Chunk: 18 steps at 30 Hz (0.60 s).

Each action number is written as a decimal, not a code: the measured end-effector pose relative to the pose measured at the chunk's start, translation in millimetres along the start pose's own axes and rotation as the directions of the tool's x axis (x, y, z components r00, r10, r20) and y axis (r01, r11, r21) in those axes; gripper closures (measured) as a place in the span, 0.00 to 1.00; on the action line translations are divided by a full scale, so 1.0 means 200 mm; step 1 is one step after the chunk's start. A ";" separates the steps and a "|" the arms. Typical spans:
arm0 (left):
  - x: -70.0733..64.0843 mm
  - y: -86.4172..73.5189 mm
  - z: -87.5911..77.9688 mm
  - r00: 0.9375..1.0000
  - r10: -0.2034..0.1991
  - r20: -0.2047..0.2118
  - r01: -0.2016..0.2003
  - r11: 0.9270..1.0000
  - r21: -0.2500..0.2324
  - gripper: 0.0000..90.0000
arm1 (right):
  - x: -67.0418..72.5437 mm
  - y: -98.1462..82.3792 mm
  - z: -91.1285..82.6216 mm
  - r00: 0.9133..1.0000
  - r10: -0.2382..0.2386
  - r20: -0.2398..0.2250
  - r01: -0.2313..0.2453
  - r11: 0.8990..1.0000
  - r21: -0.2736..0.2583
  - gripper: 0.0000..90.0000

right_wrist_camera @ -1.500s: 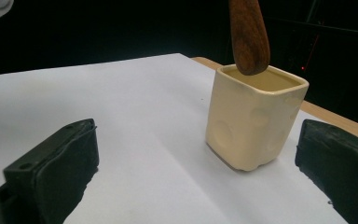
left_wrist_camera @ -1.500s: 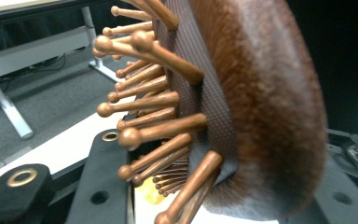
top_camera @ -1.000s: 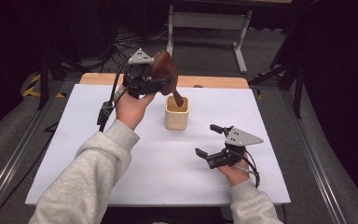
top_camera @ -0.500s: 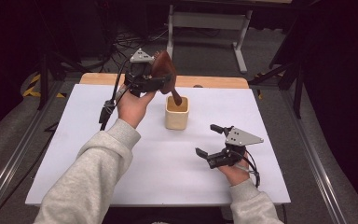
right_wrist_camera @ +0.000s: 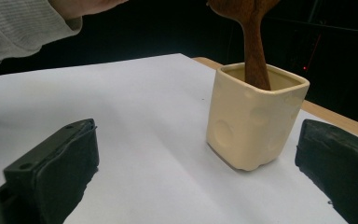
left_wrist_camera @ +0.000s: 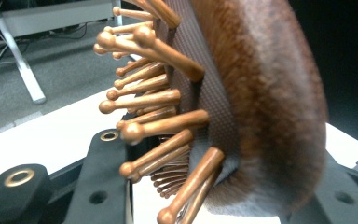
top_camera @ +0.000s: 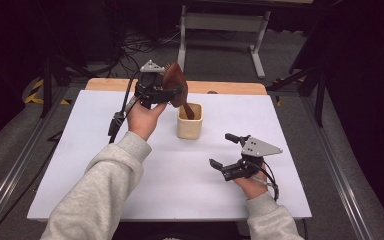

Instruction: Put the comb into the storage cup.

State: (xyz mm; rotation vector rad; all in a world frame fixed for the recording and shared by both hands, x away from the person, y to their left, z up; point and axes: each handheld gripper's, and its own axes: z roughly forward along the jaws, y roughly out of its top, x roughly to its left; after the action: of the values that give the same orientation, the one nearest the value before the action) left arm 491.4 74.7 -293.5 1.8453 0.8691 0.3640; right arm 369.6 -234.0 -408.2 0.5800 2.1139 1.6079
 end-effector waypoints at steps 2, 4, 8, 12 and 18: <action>0.00 -0.02 0.02 1.000 -0.016 0.009 0.016 1.000 0.004 0.62 | 0.00 0.00 0.00 1.000 0.000 0.000 0.000 1.000 0.000 0.00; 0.00 -0.03 0.03 1.000 -0.019 0.005 0.019 1.000 0.010 0.62 | 0.00 0.00 0.00 1.000 0.000 -0.001 0.000 1.000 0.000 0.00; 0.00 -0.06 0.06 1.000 -0.023 0.009 0.023 0.999 0.030 0.62 | 0.00 0.00 0.00 1.000 -0.001 -0.002 0.001 1.000 0.000 0.00; 0.00 -0.07 0.08 1.000 -0.030 0.009 0.030 0.999 0.037 0.61 | 0.00 0.00 0.00 1.000 0.000 -0.003 0.000 1.000 -0.001 0.00; 0.00 -0.08 0.11 0.999 -0.032 0.013 0.032 0.998 0.061 0.61 | 0.00 0.00 0.00 1.000 -0.002 -0.005 0.002 1.000 0.001 0.00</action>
State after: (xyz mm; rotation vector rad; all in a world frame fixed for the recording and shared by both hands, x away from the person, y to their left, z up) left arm 498.7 63.8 -316.8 1.8858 0.9082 0.3073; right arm 369.5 -233.8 -408.4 0.5747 2.1185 1.6092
